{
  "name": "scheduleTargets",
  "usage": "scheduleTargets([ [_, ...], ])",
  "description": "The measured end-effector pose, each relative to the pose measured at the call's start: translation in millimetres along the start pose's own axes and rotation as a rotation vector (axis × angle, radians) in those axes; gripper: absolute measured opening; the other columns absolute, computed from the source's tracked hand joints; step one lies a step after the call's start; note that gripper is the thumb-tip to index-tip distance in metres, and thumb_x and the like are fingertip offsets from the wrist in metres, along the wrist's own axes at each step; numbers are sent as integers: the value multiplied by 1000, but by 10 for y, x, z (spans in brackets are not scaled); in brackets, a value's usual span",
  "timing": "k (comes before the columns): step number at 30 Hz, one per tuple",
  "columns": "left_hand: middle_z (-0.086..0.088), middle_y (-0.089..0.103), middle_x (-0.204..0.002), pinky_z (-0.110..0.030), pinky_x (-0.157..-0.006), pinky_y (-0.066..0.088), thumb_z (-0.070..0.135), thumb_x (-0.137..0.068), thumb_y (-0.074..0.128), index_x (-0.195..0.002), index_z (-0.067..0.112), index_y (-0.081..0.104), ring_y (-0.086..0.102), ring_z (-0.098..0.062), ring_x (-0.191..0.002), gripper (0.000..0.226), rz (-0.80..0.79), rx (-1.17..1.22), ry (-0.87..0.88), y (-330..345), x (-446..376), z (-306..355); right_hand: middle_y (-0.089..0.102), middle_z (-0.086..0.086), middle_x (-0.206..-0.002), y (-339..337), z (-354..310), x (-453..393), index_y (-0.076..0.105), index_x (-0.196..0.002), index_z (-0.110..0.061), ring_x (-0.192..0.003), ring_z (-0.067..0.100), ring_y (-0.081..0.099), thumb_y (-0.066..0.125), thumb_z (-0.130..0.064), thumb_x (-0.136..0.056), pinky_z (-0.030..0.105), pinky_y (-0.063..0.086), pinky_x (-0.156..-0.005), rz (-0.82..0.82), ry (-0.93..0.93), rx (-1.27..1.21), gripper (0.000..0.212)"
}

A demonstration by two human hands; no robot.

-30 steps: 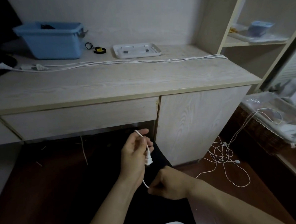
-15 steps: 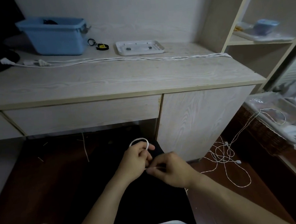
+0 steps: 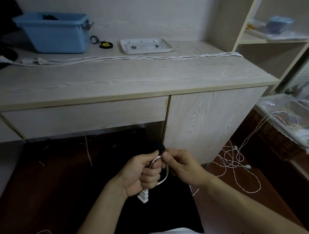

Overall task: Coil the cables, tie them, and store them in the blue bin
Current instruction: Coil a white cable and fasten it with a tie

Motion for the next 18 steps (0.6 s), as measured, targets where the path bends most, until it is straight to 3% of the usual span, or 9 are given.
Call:
scheduleTargets([
  [2,2,23,-55,-24,-44,18,35,-98,44,-74,12,51,17,-10,-45,35,51,-10,57,-14,-35,-2,58,-5,-63,-3,10,4,61,-71,-15,-53,4,49,47,-46,-97,17,40,-56,78,45,-48,43],
  [5,-1,31,-58,-25,-48,29,28,-102,42,-83,7,53,26,-12,-48,31,95,-45,107,-2,-71,-11,53,3,-55,-58,14,9,57,-66,-14,-47,14,47,47,-45,-97,26,39,-49,192,71,-90,45],
  [11,-7,40,-53,-28,-48,40,32,-95,52,-81,3,59,38,-16,-45,33,129,-174,267,61,-74,23,52,6,-50,-66,-30,-4,56,-62,-9,-41,14,43,45,-42,-98,24,36,-43,245,92,-162,49],
  [15,-5,35,-45,-24,-41,30,36,-92,55,-74,7,59,31,-13,-36,35,237,-108,363,70,-49,-14,53,5,-53,-65,-31,4,60,-75,-3,-43,16,47,40,-38,-103,25,38,-43,178,65,-71,49],
  [18,1,26,-41,-25,-40,14,34,-96,49,-63,13,48,20,-10,-33,40,249,187,359,37,-53,-43,53,-2,-55,-84,-32,21,61,-81,-7,-47,14,49,42,-43,-100,24,39,-47,174,50,39,45],
])
Point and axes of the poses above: each hand's wrist, its own x-axis away from the middle knuckle, its own y-axis out of the palm, z = x × y, the point moved 5 cm from there along -x, towards the middle knuckle
